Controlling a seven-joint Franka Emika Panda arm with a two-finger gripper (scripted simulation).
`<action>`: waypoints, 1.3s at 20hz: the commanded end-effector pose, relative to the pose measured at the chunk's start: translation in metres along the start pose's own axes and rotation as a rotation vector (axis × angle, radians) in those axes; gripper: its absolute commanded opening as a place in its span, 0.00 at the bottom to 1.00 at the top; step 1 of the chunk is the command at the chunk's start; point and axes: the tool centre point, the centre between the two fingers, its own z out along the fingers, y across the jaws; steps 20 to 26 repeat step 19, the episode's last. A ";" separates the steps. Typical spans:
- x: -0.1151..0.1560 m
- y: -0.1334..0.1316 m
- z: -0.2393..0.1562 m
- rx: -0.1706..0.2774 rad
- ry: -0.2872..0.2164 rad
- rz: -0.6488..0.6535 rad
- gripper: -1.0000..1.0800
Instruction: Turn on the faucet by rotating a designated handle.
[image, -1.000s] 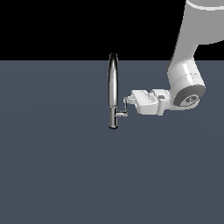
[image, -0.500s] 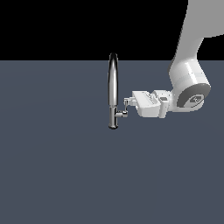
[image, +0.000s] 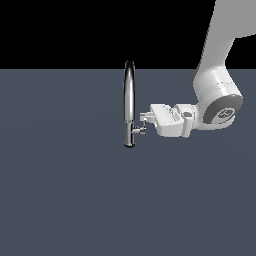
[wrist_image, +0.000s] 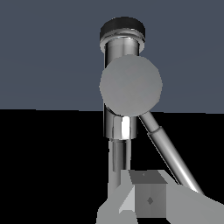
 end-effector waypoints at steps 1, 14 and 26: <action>0.008 0.015 -0.003 -0.001 -0.003 0.014 0.00; 0.039 0.041 -0.002 -0.005 -0.005 0.003 0.00; 0.065 0.052 -0.005 0.000 -0.003 0.014 0.00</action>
